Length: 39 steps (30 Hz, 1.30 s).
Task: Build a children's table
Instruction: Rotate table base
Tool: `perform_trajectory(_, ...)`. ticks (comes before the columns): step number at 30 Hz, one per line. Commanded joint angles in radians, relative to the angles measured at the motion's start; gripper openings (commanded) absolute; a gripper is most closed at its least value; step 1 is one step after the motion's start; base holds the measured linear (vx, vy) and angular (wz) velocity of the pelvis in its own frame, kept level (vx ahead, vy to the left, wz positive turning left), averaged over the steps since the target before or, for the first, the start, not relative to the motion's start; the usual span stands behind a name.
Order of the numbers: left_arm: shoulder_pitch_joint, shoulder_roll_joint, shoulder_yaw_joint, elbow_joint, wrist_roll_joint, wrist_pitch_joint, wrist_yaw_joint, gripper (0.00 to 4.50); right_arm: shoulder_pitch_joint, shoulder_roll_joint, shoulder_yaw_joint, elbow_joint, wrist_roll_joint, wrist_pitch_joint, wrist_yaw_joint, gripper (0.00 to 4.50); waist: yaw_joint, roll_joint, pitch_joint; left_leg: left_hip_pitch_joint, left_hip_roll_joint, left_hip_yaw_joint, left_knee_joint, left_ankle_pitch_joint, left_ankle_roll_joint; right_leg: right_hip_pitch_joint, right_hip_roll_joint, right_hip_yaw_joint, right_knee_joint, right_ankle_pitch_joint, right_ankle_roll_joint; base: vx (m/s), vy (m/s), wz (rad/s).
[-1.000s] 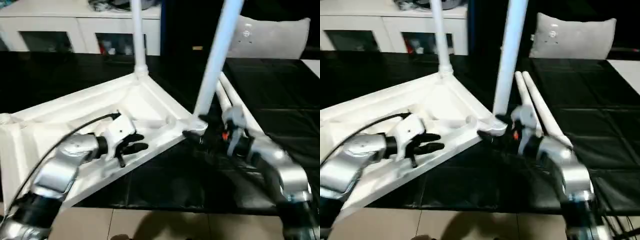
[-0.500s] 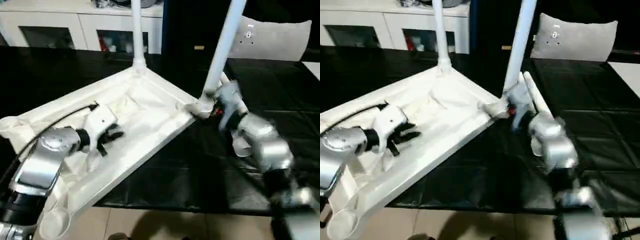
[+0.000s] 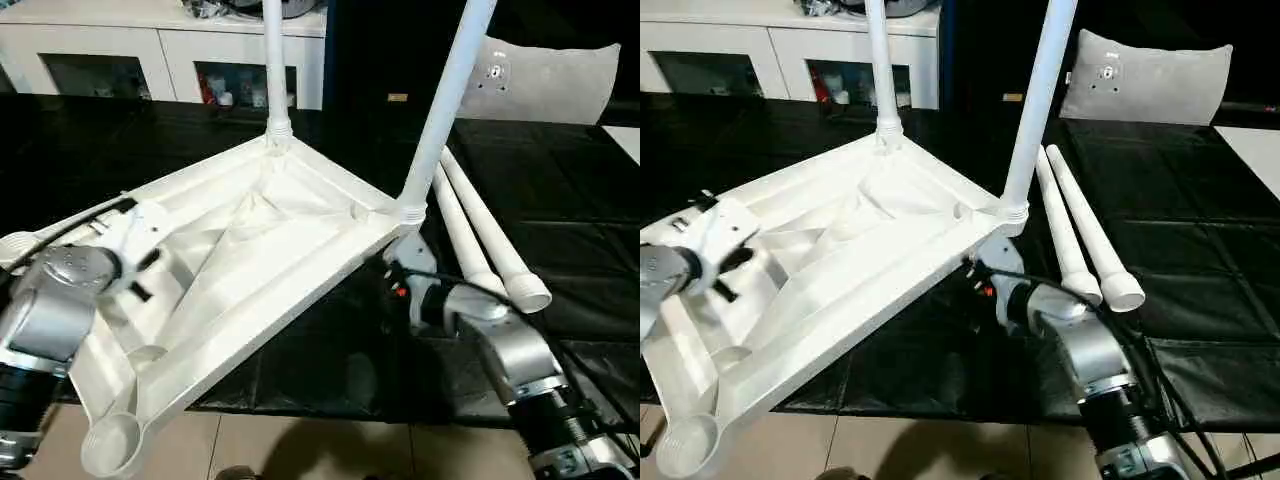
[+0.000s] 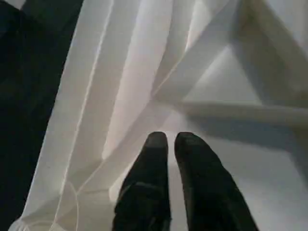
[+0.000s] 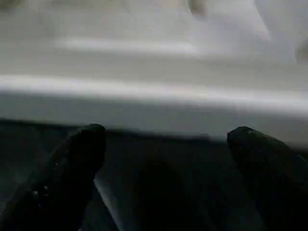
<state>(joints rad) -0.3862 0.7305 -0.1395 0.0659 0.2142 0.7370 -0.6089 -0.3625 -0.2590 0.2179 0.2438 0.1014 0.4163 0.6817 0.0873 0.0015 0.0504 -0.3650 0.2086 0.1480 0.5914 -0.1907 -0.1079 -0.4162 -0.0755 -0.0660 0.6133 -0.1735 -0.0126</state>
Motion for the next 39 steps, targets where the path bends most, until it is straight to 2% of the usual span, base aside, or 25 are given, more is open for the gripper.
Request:
perform_trajectory(1, 0.007, -0.002, -0.034, 0.001, -0.002, 0.01, -0.036, 0.23, -0.019, 0.03, 0.02, 0.029, -0.026, 0.037, -0.06, 4.5, -0.002, 0.018, -0.065, 0.004, 0.003, 0.009, -0.072, -0.176, -0.003, 0.057, -0.043, 0.039, -0.064, -0.173, -0.195, 0.0, 0.0, 0.0)
perform_trajectory(5, 0.019, -0.013, -0.054, -0.003, -0.024, -0.011, -0.083, 0.03, -0.044, 0.075, 0.014, 0.084, -0.033, 0.044, -0.109, 4.5, -0.004, 0.02, -0.064, 0.005, 0.005, 0.008, -0.074, -0.187, -0.014, 0.056, -0.045, 0.039, -0.063, -0.168, -0.204, 0.0, 0.0, 0.0)
perform_trajectory(8, 0.06, 0.001, -0.097, -0.054, -0.074, -0.089, -0.194, 0.03, -0.105, 0.131, -0.01, 0.188, -0.053, 0.002, -0.201, 4.5, -0.002, 0.021, -0.065, 0.009, 0.006, 0.007, -0.075, -0.211, -0.026, 0.054, -0.051, 0.04, -0.065, -0.199, -0.201, 0.0, 0.0, 0.0)
perform_trajectory(9, 0.083, 0.016, -0.118, -0.092, -0.105, -0.128, -0.254, 0.03, -0.132, 0.156, -0.02, 0.227, -0.054, -0.019, -0.23, 4.5, -0.004, 0.02, -0.064, 0.006, 0.008, 0.007, -0.078, -0.213, -0.029, 0.053, -0.053, 0.042, -0.064, -0.193, -0.207, 0.0, 0.0, 0.0)
perform_trajectory(10, 0.098, 0.027, -0.131, -0.118, -0.125, -0.15, -0.292, 0.03, -0.147, 0.172, -0.027, 0.249, -0.054, -0.031, -0.245, 4.5, -0.007, 0.021, -0.061, 0.008, 0.006, 0.008, -0.079, -0.231, -0.032, 0.053, -0.049, 0.041, -0.066, -0.204, -0.202, 0.0, 0.0, 0.0)
perform_trajectory(11, 0.098, 0.027, -0.131, -0.118, -0.125, -0.15, -0.292, 0.03, -0.147, 0.172, -0.027, 0.249, -0.054, -0.031, -0.245, 4.5, -0.007, 0.021, -0.061, 0.008, 0.006, 0.008, -0.079, -0.231, -0.032, 0.053, -0.049, 0.041, -0.066, -0.204, -0.202, 0.0, 0.0, 0.0)
perform_trajectory(12, 0.114, 0.022, -0.128, -0.151, -0.176, -0.164, -0.338, 0.03, -0.179, 0.2, -0.036, 0.292, -0.055, -0.056, -0.274, 4.5, -0.008, 0.017, -0.063, 0.009, 0.007, 0.009, -0.078, -0.226, -0.034, 0.052, -0.05, 0.043, -0.061, -0.197, -0.204, 0.0, 0.0, 0.0)
perform_trajectory(16, 0.128, 0.007, -0.118, -0.222, -0.261, -0.135, -0.413, 0.03, -0.229, 0.226, -0.043, 0.358, -0.059, -0.115, -0.299, 4.5, -0.012, 0.018, -0.062, 0.01, 0.006, 0.011, -0.078, -0.219, -0.042, 0.053, -0.049, 0.043, -0.056, -0.18, -0.21, 0.0, 0.0, 0.0)
perform_trajectory(18, 0.127, -0.022, -0.127, -0.254, -0.316, -0.121, -0.463, 0.03, -0.272, 0.241, -0.047, 0.415, -0.065, -0.169, -0.318, 4.5, -0.019, 0.01, -0.062, 0.007, 0.005, 0.013, -0.078, -0.21, -0.036, 0.057, -0.049, 0.043, -0.056, -0.17, -0.213, 0.0, 0.0, 0.0)
perform_trajectory(20, 0.12, -0.045, -0.137, -0.251, -0.33, -0.129, -0.473, 0.03, -0.289, 0.247, -0.052, 0.436, -0.068, -0.186, -0.321, 4.5, -0.026, 0.009, -0.061, 0.005, 0.003, 0.014, -0.077, -0.203, -0.031, 0.059, -0.048, 0.044, -0.056, -0.176, -0.214, 0.0, 0.0, 0.0)
perform_trajectory(22, 0.1, -0.08, -0.15, -0.212, -0.314, -0.16, -0.452, 0.03, -0.298, 0.25, -0.061, 0.449, -0.072, -0.2, -0.319, 4.5, -0.03, 0.007, -0.063, 0.003, 0.002, 0.014, -0.074, -0.183, -0.024, 0.063, -0.048, 0.044, -0.054, -0.161, -0.209, 0.0, 0.0, 0.0)
perform_trajectory(23, 0.087, -0.1, -0.156, -0.185, -0.302, -0.181, -0.438, 0.03, -0.303, 0.251, -0.065, 0.457, -0.074, -0.208, -0.32, 4.5, -0.034, 0.008, -0.063, 0.003, 0.002, 0.016, -0.073, -0.172, -0.017, 0.061, -0.045, 0.044, -0.055, -0.148, -0.209, 0.0, 0.0, 0.0)
perform_trajectory(24, 0.045, -0.15, -0.165, -0.096, -0.253, -0.239, -0.373, 0.03, -0.306, 0.242, -0.07, 0.459, -0.082, -0.216, -0.324, 4.5, -0.033, 0.013, -0.065, 0.004, 0.001, 0.016, -0.071, -0.161, -0.014, 0.063, -0.044, 0.044, -0.054, -0.129, -0.212, 0.0, 0.0, 0.0)
perform_trajectory(26, 0.019, -0.175, -0.167, -0.045, -0.223, -0.268, -0.326, 0.03, -0.306, 0.235, -0.072, 0.459, -0.084, -0.223, -0.325, 4.5, -0.034, 0.01, -0.065, 0.005, 0.001, 0.017, -0.071, -0.168, -0.014, 0.065, -0.043, 0.044, -0.055, -0.131, -0.208, 0.0, 0.0, 0.0)
perform_trajectory(28, -0.033, -0.219, -0.162, 0.047, -0.179, -0.304, -0.235, 0.03, -0.308, 0.218, -0.079, 0.463, -0.085, -0.239, -0.328, 4.5, -0.035, 0.009, -0.062, 0.006, -0.001, 0.017, -0.071, -0.203, -0.014, 0.064, -0.044, 0.043, -0.065, -0.196, -0.185, 0.0, 0.0, 0.0)
perform_trajectory(29, -0.033, -0.219, -0.162, 0.047, -0.179, -0.304, -0.235, 0.03, -0.308, 0.218, -0.079, 0.463, -0.085, -0.239, -0.328, 4.5, -0.035, 0.008, -0.062, 0.005, 0.0, 0.015, -0.071, -0.206, -0.015, 0.066, -0.045, 0.043, -0.065, -0.209, -0.181, 0.0, 0.0, 0.0)
perform_trajectory(30, -0.066, -0.244, -0.152, 0.103, -0.166, -0.323, -0.182, 0.03, -0.307, 0.202, -0.083, 0.457, -0.09, -0.246, -0.334, 4.5, -0.036, 0.006, -0.063, 0.001, 0.002, 0.012, -0.074, -0.201, -0.016, 0.068, -0.048, 0.042, -0.064, -0.222, -0.178, 0.0, 0.0, 0.0)
perform_trajectory(31, -0.098, -0.263, -0.147, 0.157, -0.151, -0.346, -0.133, 0.03, -0.304, 0.183, -0.092, 0.44, -0.092, -0.248, -0.342, 4.5, -0.037, 0.006, -0.061, 0.003, 0.0, 0.014, -0.073, -0.205, -0.014, 0.064, -0.044, 0.041, -0.069, -0.237, -0.174, 0.0, 0.0, 0.0)
perform_trajectory(32, -0.12, -0.276, -0.142, 0.196, -0.141, -0.364, -0.1, 0.03, -0.302, 0.167, -0.1, 0.425, -0.094, -0.248, -0.349, 4.5, -0.036, 0.011, -0.064, 0.008, 0.0, 0.015, -0.07, -0.205, -0.016, 0.062, -0.044, 0.043, -0.069, -0.232, -0.174, 0.0, 0.0, 0.0)
perform_trajectory(33, -0.141, -0.284, -0.141, 0.238, -0.127, -0.389, -0.067, 0.03, -0.298, 0.152, -0.118, 0.402, -0.091, -0.242, -0.358, 4.5, -0.028, 0.011, -0.069, 0.008, -0.001, 0.015, -0.066, -0.156, -0.012, 0.066, -0.04, 0.045, -0.061, -0.147, -0.179, 0.0, 0.0, 0.0)
perform_trajectory(34, -0.151, -0.286, -0.141, 0.26, -0.119, -0.403, -0.052, 0.03, -0.296, 0.144, -0.13, 0.388, -0.089, -0.237, -0.363, 4.5, -0.027, 0.009, -0.071, 0.004, -0.002, 0.014, -0.065, -0.133, -0.011, 0.07, -0.039, 0.043, -0.054, -0.106, -0.181, 0.0, 0.0, 0.0)
perform_trajectory(35, -0.159, -0.288, -0.141, 0.282, -0.113, -0.427, -0.046, 0.03, -0.291, 0.132, -0.148, 0.364, -0.088, -0.214, -0.378, 4.5, -0.027, 0.012, -0.071, 0.005, -0.002, 0.014, -0.064, -0.132, -0.01, 0.069, -0.039, 0.042, -0.055, -0.101, -0.182, 0.0, 0.0, 0.0)
perform_trajectory(37, -0.158, -0.287, -0.14, 0.298, -0.112, -0.458, -0.054, 0.03, -0.282, 0.107, -0.179, 0.317, -0.092, -0.161, -0.414, 4.5, -0.025, 0.012, -0.075, 0.005, -0.003, 0.014, -0.062, -0.105, -0.008, 0.072, -0.039, 0.043, -0.05, -0.059, -0.19, 0.0, 0.0, 0.0)
perform_trajectory(39, -0.148, -0.284, -0.138, 0.291, -0.119, -0.472, -0.073, 0.03, -0.275, 0.082, -0.196, 0.274, -0.112, -0.092, -0.454, 4.5, -0.023, 0.01, -0.075, 0.005, -0.004, 0.015, -0.061, -0.086, -0.008, 0.073, -0.037, 0.042, -0.048, -0.022, -0.205, 0.0, 0.0, 0.0)
